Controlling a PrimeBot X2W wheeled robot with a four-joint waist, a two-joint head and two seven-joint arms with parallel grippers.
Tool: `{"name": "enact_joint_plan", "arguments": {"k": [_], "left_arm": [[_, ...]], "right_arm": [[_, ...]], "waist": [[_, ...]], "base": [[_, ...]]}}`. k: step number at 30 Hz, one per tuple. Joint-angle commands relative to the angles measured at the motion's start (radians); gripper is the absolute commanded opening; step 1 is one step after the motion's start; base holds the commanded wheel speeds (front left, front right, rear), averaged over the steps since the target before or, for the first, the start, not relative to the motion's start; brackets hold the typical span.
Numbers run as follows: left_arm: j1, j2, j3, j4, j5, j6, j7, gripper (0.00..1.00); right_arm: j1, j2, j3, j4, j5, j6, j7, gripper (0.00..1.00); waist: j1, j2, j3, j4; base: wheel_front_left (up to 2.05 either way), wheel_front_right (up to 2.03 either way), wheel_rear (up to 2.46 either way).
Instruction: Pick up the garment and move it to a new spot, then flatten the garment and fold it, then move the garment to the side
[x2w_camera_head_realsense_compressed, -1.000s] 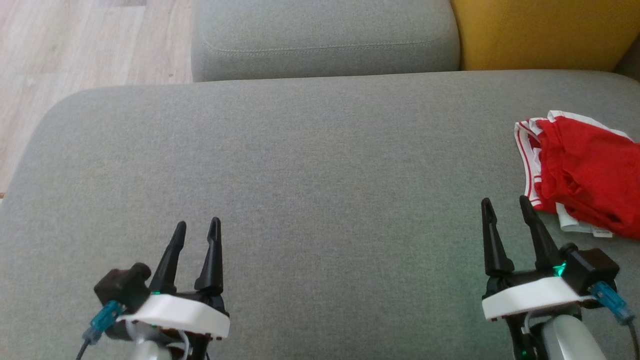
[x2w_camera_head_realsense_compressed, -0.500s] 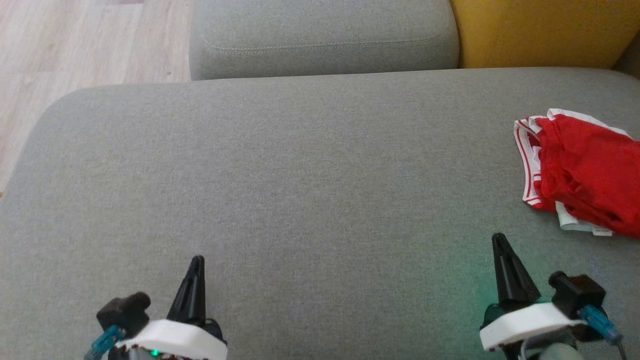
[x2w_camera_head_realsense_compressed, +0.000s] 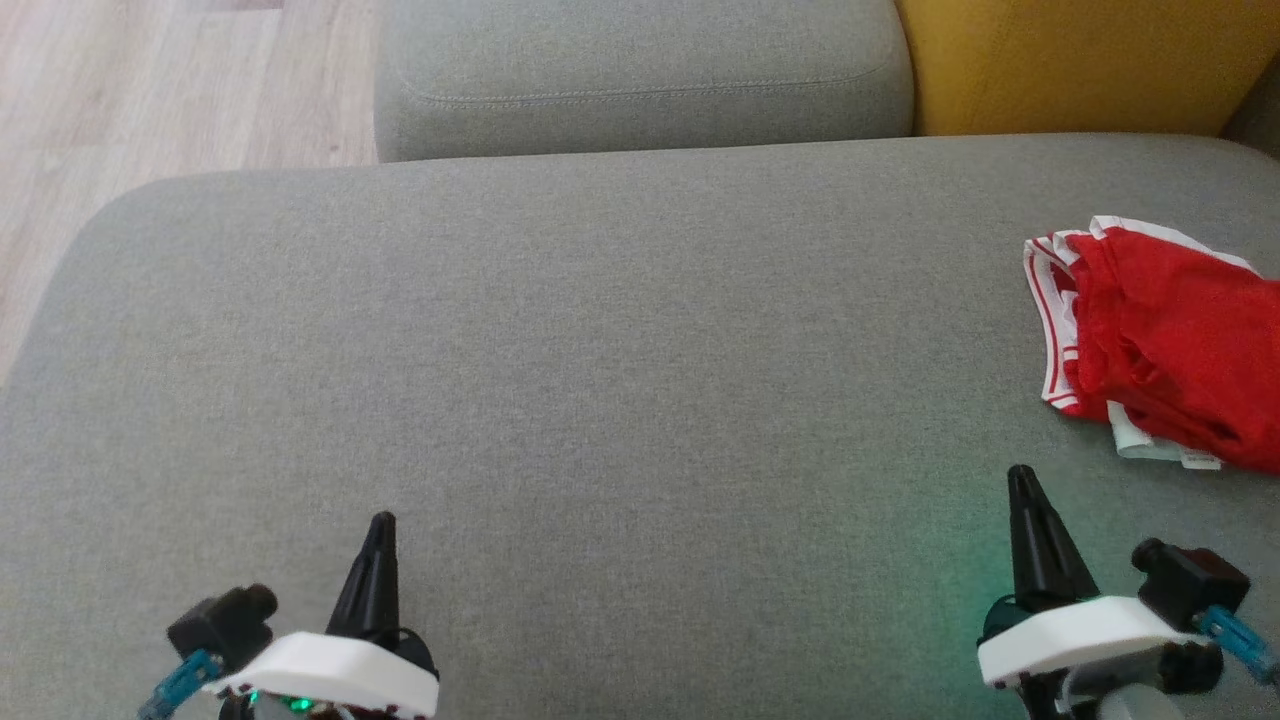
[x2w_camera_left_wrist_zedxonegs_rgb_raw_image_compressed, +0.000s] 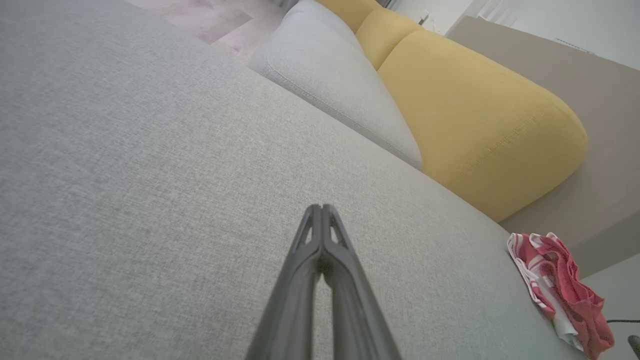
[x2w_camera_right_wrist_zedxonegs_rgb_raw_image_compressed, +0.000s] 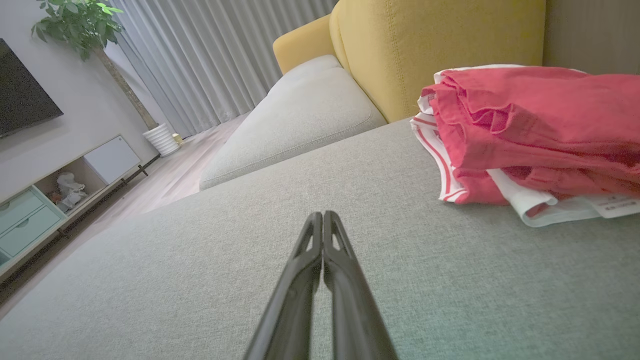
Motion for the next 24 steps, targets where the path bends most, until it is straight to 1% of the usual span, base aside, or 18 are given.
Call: {"name": "enact_joint_plan", "arguments": {"k": [1, 24], "left_arm": [[-0.054, 0.006, 0.022, -0.031, -0.019, -0.008, 0.002, 0.0], [-0.081, 0.011, 0.073, -0.032, -0.242, -0.019, 0.067, 0.0]], "right_arm": [[-0.049, 0.0, -0.006, -0.036, 0.024, 0.0, 0.004, 0.0], [-0.068, 0.003, -0.04, -0.046, 0.291, 0.0, 0.07, 0.0]], "waist": [[0.0, 0.0, 0.0, 0.0], [0.0, 0.0, 0.0, -0.009]], "base": [[0.0, 0.0, 0.0], [0.0, 0.0, 0.0]]}}
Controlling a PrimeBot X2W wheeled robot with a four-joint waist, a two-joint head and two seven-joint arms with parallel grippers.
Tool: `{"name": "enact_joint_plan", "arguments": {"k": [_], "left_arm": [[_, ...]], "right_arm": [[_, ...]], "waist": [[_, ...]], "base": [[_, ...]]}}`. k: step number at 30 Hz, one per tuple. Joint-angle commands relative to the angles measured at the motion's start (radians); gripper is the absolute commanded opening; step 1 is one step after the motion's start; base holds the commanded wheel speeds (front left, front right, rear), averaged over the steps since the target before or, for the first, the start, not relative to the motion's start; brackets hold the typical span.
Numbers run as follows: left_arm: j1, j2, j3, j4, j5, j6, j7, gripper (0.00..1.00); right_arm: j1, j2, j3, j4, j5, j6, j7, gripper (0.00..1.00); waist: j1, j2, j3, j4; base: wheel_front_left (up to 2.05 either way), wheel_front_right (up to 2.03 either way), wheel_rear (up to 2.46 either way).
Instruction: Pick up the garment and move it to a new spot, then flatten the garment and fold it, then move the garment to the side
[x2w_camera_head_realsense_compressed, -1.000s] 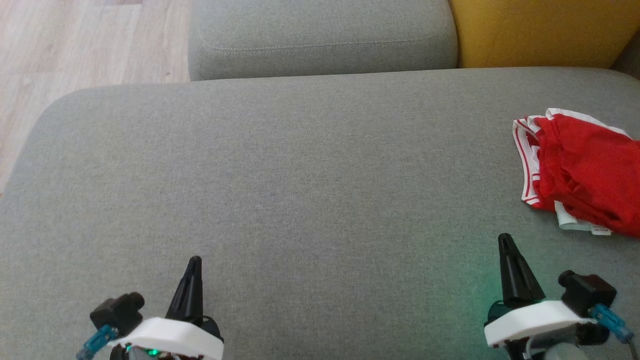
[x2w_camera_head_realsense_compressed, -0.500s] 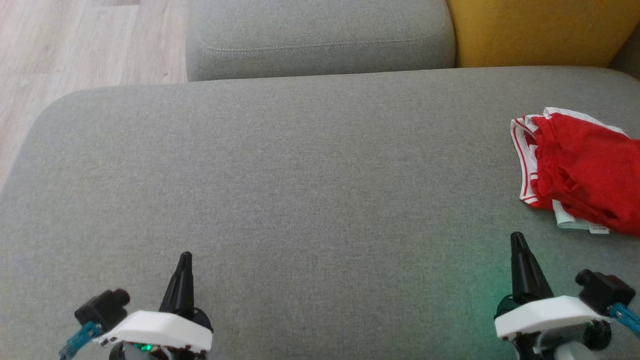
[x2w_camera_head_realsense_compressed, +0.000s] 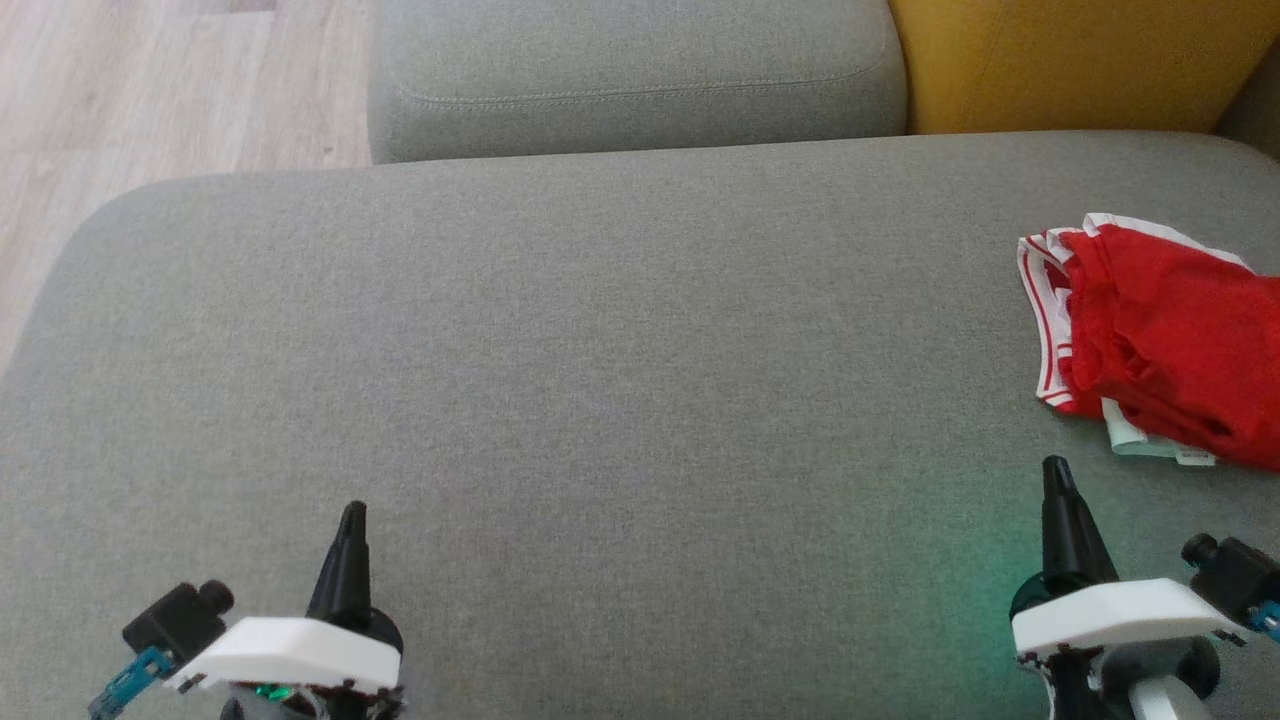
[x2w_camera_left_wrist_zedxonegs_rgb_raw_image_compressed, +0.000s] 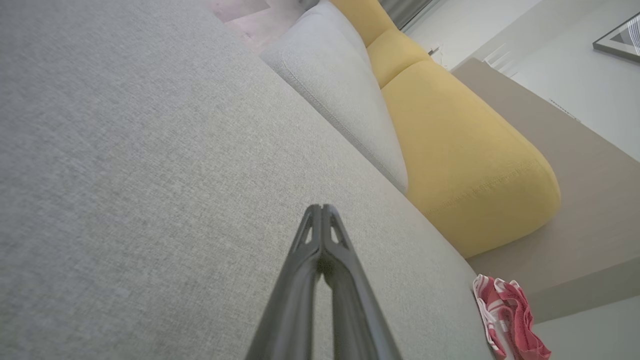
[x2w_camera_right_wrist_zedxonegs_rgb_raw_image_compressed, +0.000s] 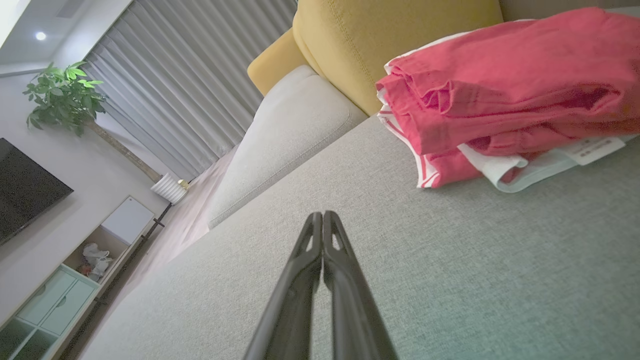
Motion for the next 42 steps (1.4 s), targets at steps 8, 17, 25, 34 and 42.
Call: {"name": "enact_joint_plan", "arguments": {"k": [8, 17, 25, 34, 42], "left_arm": [[-0.068, 0.011, 0.039, -0.031, -0.094, -0.013, 0.027, 0.0], [-0.078, 0.012, 0.057, -0.031, -0.168, -0.017, 0.05, 0.0], [-0.087, 0.013, 0.076, -0.031, -0.241, -0.021, 0.072, 0.0], [-0.097, 0.014, 0.097, -0.031, -0.323, -0.025, 0.098, 0.0], [-0.106, 0.014, 0.116, -0.031, -0.396, -0.029, 0.121, 0.0]], "right_arm": [[-0.057, 0.002, -0.013, -0.041, 0.115, 0.0, 0.028, 0.0], [-0.063, 0.003, -0.025, -0.044, 0.204, 0.0, 0.051, 0.0], [-0.07, 0.005, -0.038, -0.047, 0.292, 0.0, 0.074, 0.0], [-0.077, 0.007, -0.052, -0.051, 0.391, -0.001, 0.1, 0.0], [-0.083, 0.008, -0.065, -0.054, 0.479, -0.001, 0.123, 0.0]], "waist": [[0.0, 0.0, 0.0, -0.003], [0.0, 0.0, 0.0, -0.006], [0.0, 0.0, 0.0, -0.009], [0.0, 0.0, 0.0, -0.012], [0.0, 0.0, 0.0, -0.015]], "base": [[0.0, 0.0, 0.0], [0.0, 0.0, 0.0], [0.0, 0.0, 0.0], [0.0, 0.0, 0.0], [0.0, 0.0, 0.0]]}}
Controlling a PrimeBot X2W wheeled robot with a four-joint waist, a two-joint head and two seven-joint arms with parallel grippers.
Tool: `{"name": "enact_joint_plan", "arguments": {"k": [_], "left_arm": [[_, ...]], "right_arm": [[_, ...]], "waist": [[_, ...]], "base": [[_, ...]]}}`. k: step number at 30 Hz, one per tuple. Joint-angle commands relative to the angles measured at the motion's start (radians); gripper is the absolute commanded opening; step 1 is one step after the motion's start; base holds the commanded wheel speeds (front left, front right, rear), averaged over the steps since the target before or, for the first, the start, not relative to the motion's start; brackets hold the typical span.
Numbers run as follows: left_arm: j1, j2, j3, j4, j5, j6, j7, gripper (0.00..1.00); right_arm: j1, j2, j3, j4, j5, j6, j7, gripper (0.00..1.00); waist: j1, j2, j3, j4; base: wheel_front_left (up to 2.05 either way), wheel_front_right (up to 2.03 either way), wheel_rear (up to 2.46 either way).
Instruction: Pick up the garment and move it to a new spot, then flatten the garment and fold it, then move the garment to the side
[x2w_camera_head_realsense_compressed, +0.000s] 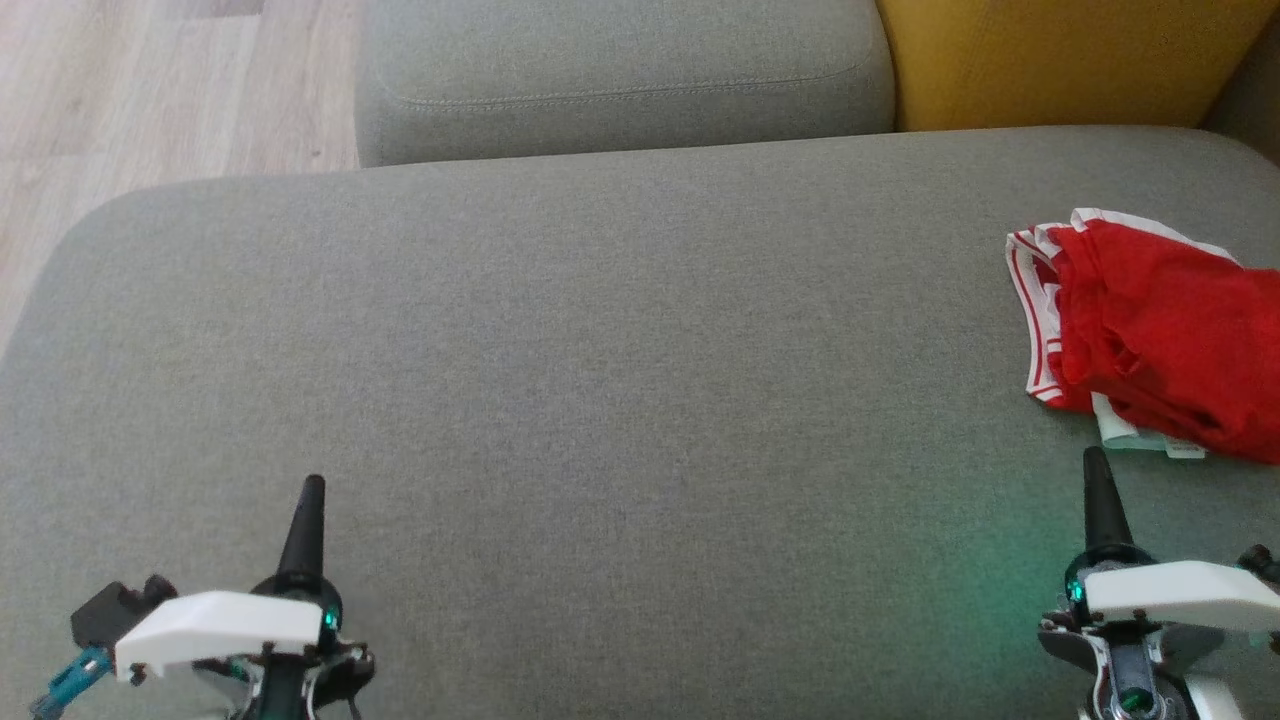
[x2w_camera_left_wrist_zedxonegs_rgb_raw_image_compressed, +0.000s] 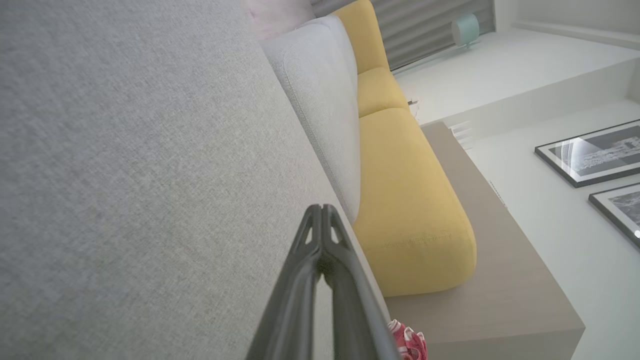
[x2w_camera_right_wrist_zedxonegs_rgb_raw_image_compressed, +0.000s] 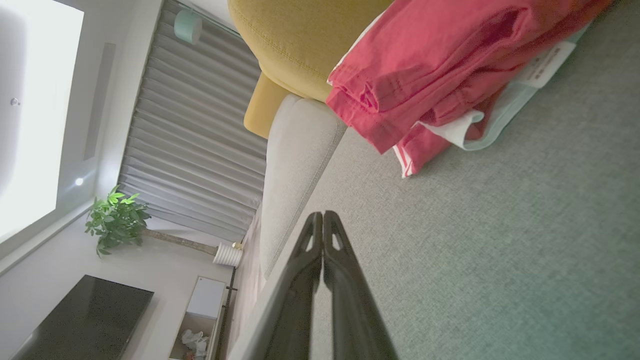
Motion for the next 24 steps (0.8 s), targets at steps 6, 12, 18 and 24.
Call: {"name": "enact_joint_plan", "arguments": {"k": [6, 12, 18, 24], "left_arm": [[-0.069, 0.014, 0.046, -0.031, -0.069, -0.011, 0.023, 0.0], [-0.076, 0.014, 0.06, -0.03, -0.124, -0.014, 0.041, 0.0], [-0.081, 0.014, 0.072, -0.03, -0.169, -0.016, 0.055, 0.0], [-0.088, 0.014, 0.087, -0.03, -0.223, -0.019, 0.073, 0.0]], "right_arm": [[-0.064, -0.001, -0.003, -0.041, 0.087, -0.001, 0.021, 0.0], [-0.068, 0.001, -0.012, -0.044, 0.153, -0.001, 0.038, 0.0], [-0.072, 0.002, -0.02, -0.046, 0.208, -0.001, 0.053, 0.0], [-0.077, 0.003, -0.03, -0.048, 0.273, -0.001, 0.07, 0.0]], "waist": [[0.0, 0.0, 0.0, -0.002], [0.0, 0.0, 0.0, -0.004], [0.0, 0.0, 0.0, -0.006], [0.0, 0.0, 0.0, -0.008]], "base": [[0.0, 0.0, 0.0], [0.0, 0.0, 0.0], [0.0, 0.0, 0.0], [0.0, 0.0, 0.0]]}}
